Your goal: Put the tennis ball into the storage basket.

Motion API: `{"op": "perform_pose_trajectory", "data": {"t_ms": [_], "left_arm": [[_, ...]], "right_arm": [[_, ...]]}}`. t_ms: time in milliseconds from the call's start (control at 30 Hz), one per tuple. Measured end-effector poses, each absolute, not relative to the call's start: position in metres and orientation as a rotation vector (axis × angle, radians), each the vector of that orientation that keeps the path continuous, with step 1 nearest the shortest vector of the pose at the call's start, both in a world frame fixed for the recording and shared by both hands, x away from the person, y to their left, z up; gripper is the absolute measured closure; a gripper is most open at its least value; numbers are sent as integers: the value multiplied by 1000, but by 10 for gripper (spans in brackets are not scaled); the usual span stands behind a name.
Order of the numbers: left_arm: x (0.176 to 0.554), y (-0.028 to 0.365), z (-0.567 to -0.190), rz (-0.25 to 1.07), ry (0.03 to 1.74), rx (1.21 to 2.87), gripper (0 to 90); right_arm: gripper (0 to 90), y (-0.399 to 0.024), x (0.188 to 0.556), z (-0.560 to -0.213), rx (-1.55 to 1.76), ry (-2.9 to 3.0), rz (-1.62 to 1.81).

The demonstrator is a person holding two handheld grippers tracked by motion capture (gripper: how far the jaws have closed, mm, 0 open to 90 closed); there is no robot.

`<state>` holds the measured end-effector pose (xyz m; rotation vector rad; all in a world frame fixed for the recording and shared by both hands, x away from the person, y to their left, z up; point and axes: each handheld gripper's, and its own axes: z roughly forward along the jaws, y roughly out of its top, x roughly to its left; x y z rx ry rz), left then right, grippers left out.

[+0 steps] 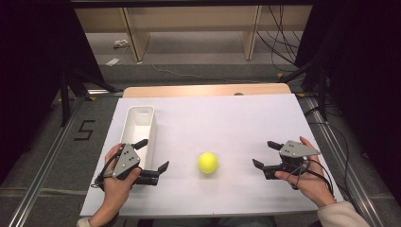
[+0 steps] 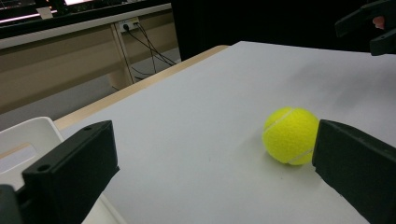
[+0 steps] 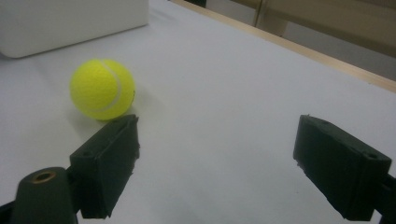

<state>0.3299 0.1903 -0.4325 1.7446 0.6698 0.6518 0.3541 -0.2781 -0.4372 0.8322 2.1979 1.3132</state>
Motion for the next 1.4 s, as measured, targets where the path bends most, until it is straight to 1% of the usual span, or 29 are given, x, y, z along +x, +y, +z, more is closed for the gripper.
{"op": "perform_pose_trajectory", "data": {"t_ms": [433, 800, 1400], "left_arm": [[329, 190, -432, 653, 665, 1743, 0], [329, 190, -432, 652, 663, 1746, 0], [328, 190, -432, 656, 662, 1747, 0]], "right_arm": [[153, -269, 354, -437, 807, 2216, 1319], [155, -249, 359, -440, 771, 2248, 1326], [156, -230, 365, -443, 747, 2268, 1339]]}}
